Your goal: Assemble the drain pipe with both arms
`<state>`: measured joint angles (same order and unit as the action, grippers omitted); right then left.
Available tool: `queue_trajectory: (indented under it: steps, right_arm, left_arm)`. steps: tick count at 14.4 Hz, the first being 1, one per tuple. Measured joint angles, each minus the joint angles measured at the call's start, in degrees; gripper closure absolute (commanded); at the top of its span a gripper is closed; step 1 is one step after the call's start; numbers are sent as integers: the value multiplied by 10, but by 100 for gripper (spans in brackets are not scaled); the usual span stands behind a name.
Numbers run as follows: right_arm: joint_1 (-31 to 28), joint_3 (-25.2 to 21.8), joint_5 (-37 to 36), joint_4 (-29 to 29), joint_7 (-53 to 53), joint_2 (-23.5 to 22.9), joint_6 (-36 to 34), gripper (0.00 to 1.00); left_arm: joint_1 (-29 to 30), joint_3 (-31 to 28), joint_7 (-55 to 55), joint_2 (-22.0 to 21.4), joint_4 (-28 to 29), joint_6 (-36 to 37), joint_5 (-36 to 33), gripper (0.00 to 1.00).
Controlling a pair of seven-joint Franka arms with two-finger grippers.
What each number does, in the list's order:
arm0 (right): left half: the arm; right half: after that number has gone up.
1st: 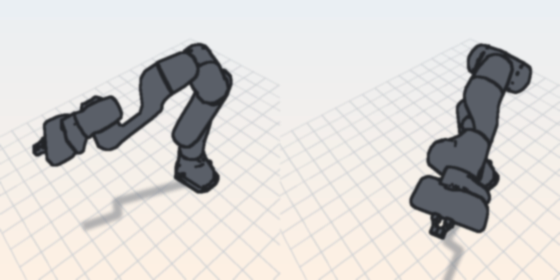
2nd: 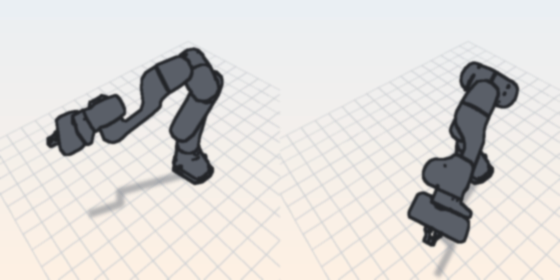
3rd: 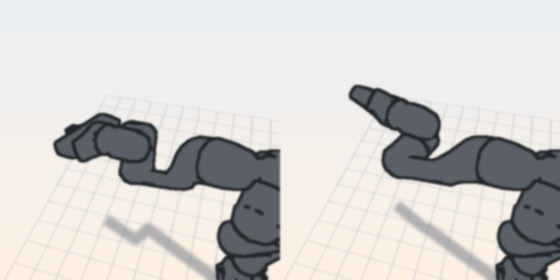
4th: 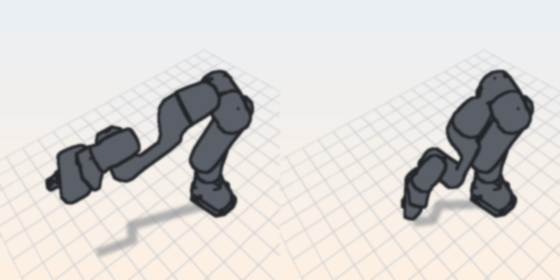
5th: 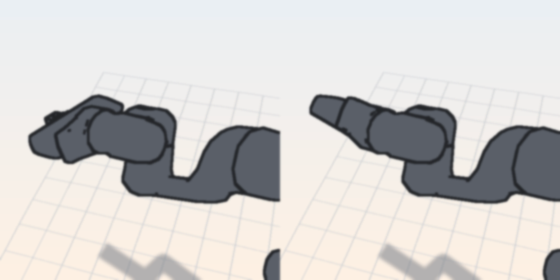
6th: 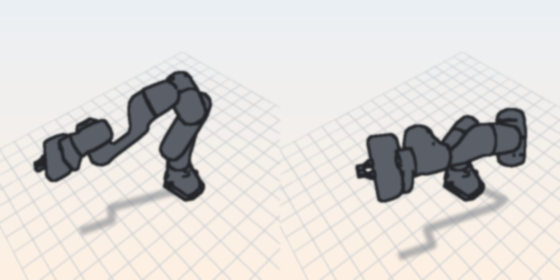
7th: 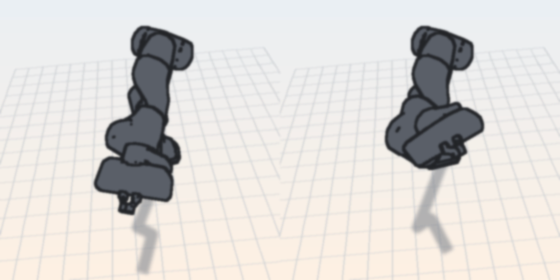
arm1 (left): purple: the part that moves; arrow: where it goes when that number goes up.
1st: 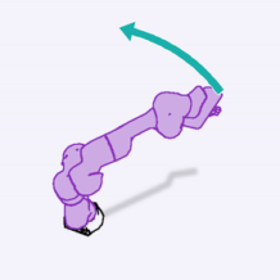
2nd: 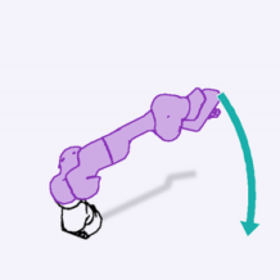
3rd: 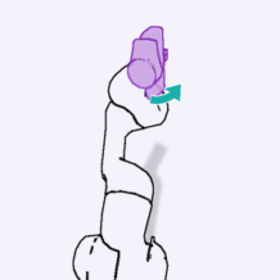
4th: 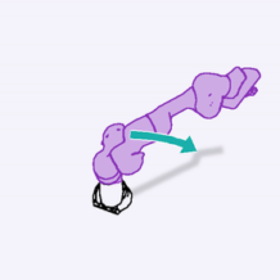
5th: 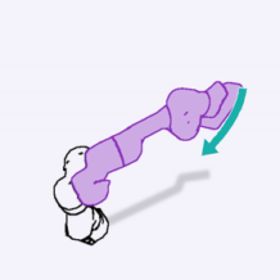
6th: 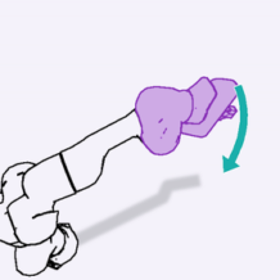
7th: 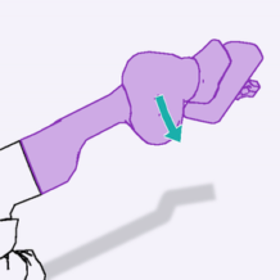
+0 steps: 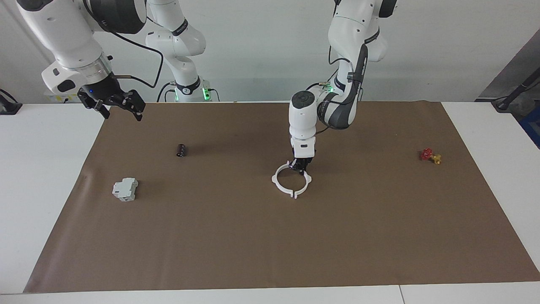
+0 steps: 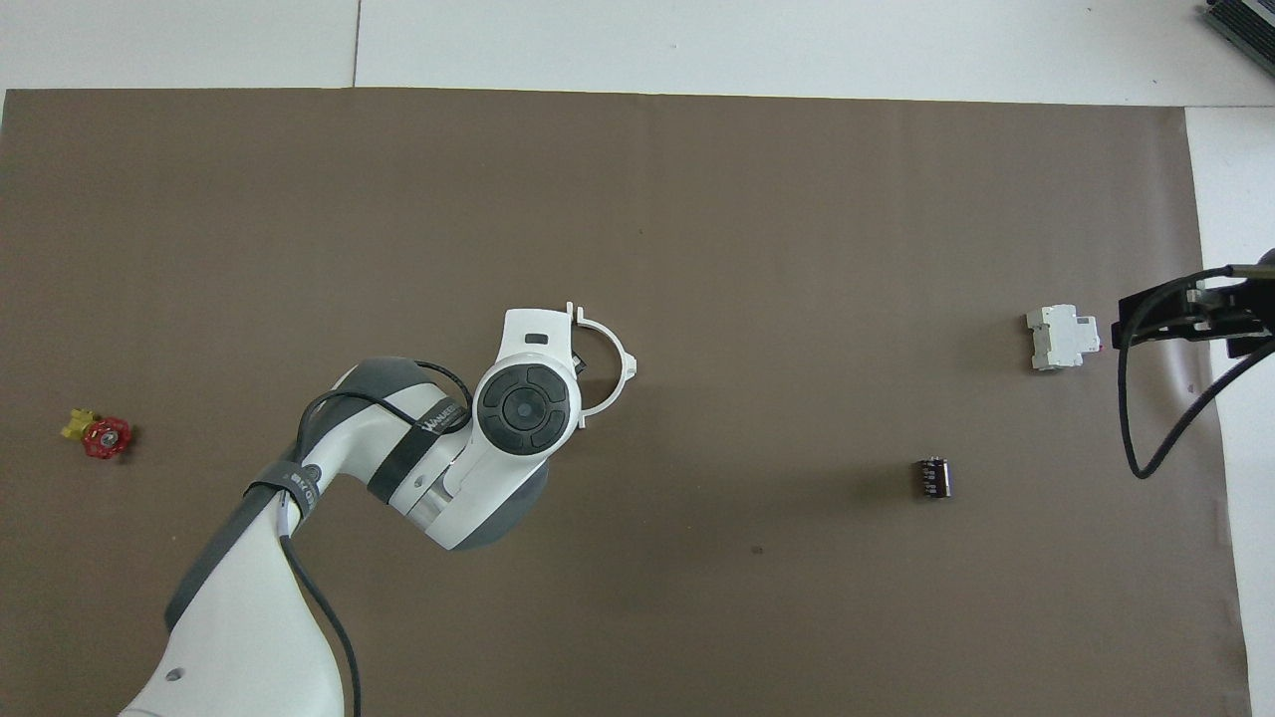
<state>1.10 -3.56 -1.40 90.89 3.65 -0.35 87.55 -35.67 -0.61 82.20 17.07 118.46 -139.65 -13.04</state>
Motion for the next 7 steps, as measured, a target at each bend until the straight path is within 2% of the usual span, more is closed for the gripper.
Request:
queue_trajectory:
  steps: [7]
  right_arm:
    - [0, 0, 0, 0, 0, 0, 0, 0]
  left_arm:
    - [0, 0, -2, -2, 5, -6, -3, 100]
